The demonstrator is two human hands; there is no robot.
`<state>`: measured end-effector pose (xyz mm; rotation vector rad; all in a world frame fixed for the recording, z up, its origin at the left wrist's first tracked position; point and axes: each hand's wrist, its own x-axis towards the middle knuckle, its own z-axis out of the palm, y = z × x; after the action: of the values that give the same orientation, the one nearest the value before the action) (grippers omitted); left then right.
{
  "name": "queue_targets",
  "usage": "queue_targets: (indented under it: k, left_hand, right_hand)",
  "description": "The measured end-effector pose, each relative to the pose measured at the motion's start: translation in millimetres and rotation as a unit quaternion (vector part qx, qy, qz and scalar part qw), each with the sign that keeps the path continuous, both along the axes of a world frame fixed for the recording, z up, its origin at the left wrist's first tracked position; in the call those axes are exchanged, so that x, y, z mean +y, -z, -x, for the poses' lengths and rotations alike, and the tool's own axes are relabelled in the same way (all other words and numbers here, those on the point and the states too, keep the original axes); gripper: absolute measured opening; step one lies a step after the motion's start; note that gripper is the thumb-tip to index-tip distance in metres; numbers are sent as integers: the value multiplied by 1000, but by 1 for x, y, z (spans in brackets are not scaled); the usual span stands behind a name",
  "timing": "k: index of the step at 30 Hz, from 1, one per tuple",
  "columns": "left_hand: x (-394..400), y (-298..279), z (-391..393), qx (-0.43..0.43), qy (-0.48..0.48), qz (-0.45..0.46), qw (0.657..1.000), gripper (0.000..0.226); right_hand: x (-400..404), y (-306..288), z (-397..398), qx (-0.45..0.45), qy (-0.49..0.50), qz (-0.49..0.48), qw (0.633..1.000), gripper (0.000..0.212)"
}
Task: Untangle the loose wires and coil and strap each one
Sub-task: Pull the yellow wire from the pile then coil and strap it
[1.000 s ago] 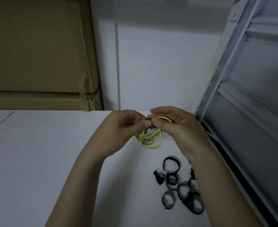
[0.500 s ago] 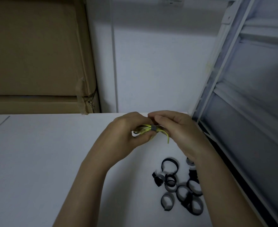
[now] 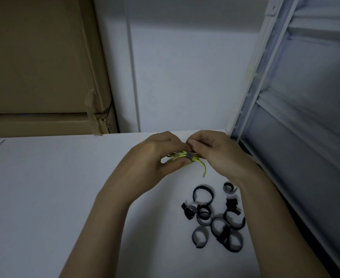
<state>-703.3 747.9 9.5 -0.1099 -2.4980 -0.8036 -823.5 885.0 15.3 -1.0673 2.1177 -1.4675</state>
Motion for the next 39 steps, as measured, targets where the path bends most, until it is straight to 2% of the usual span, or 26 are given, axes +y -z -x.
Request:
queue_targets:
  k: [6,9,17,23,26,30,35,39]
  left_hand:
    - [0,1,-1,-15,-7,-71,997,19]
    - [1,2,-2,-29,-35,-134,990,29]
    - [-1,1,-3,-28,-42,-219,974,29]
    - [-8,7,0,-14,-75,-206,976,24]
    - [-10,13,3,-8,-99,-192,976,17]
    - [-10,17,8,6,-108,-196,975,14]
    - [-10,25,14,12,-126,-249,960,11]
    - [-3,30,18,-12,-130,-293,947,16]
  right_hand:
    - [-8,2,-7,64,19,3,998,24]
    - [-11,2,-10,99,21,23,995,25]
    - [-4,-2,-10,91,-21,93,991,23]
    - [-1,-2,-8,92,-51,107,989,19]
    - [-3,6,-6,60,-79,103,990,29]
    - [-11,19,-3,35,-12,122,992,34]
    - [-7,31,-1,103,45,114,987,22]
    - [2,38,-2,65,13,56,996,28]
